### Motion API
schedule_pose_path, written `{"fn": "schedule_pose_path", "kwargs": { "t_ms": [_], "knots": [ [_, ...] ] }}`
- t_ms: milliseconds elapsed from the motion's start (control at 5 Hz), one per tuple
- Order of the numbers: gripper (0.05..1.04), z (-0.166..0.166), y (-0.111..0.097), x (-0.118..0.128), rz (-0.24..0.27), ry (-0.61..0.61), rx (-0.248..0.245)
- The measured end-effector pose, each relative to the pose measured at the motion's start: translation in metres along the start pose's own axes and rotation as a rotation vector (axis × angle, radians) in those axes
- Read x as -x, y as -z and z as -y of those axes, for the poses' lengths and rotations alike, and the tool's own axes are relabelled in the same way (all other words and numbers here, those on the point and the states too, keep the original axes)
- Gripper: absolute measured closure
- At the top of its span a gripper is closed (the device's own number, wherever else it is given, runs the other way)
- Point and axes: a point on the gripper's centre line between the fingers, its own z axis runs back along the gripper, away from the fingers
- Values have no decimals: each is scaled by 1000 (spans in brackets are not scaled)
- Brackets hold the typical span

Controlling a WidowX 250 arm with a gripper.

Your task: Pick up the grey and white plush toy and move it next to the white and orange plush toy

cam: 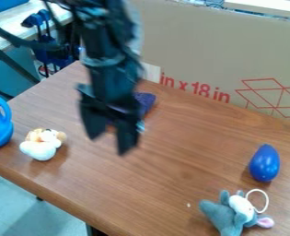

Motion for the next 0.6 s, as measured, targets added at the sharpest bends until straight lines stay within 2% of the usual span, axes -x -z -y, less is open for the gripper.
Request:
{"fn": "schedule_pose_path", "kwargs": {
  "t_ms": [200, 400, 600],
  "knots": [
    [81, 45, 24, -5, 79, 137, 84],
    [81, 90, 44, -2, 87, 232, 56],
    [81, 115, 53, 4, 78, 331, 19]
  ]
}}
